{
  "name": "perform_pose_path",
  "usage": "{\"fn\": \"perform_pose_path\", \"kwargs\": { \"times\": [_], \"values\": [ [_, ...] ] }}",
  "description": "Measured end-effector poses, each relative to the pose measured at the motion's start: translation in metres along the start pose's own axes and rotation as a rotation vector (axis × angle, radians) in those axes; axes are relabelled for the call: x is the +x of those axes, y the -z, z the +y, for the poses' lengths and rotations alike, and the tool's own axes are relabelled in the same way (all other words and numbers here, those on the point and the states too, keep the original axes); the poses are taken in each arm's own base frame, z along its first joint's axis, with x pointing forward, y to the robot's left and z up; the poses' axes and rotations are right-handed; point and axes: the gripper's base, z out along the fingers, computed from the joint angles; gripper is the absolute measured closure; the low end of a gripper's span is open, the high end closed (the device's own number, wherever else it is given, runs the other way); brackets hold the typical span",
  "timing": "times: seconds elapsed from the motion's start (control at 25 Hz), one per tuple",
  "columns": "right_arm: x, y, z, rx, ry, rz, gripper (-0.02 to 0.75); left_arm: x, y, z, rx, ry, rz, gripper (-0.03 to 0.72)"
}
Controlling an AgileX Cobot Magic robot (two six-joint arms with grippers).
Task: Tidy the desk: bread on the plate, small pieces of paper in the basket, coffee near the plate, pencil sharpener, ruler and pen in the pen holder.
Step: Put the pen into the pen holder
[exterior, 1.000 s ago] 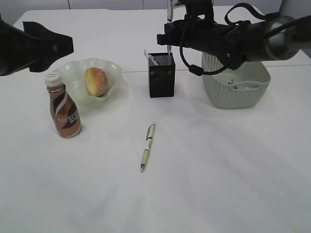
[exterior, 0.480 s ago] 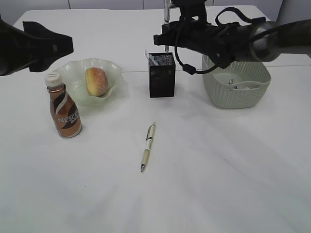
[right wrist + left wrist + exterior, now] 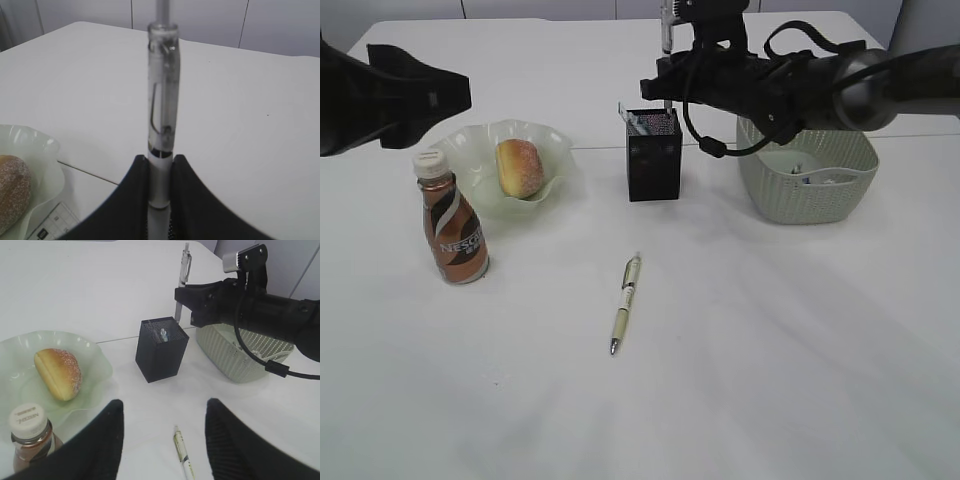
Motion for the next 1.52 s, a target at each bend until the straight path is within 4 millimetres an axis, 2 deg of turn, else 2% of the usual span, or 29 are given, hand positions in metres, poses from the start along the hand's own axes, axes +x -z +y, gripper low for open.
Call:
{"fn": "perform_pose_path", "kwargs": {
  "times": [0.28, 0.76, 1.04, 1.16, 1.32, 1.52],
  "values": [
    [0.001, 0.0, -0.001, -0.001, 0.02, 0.005, 0.622, 0.0, 0.0, 0.0, 0.0, 0.004, 0.0, 0.308],
    [0.002, 0.0, -0.001, -0.002, 0.012, 0.019, 0.507, 0.0, 0.0, 0.0, 0.0, 0.008, 0.0, 0.308],
    [-0.008, 0.0, -0.005, 0.055, -0.097, 0.1, 0.5, 0.0, 0.0, 0.0, 0.0, 0.009, 0.0, 0.308],
    [-0.022, 0.007, -0.01, 0.119, -0.106, 0.193, 0.5, 0.0, 0.0, 0.0, 0.0, 0.01, 0.0, 0.308],
    [-0.047, 0.027, -0.011, 0.2, -0.115, 0.317, 0.5, 0.0, 0.0, 0.0, 0.0, 0.01, 0.0, 0.308],
    [-0.059, 0.051, 0.004, 0.264, -0.149, 0.555, 0.5, 0.0, 0.0, 0.0, 0.0, 0.01, 0.0, 0.308]
  ]
}}
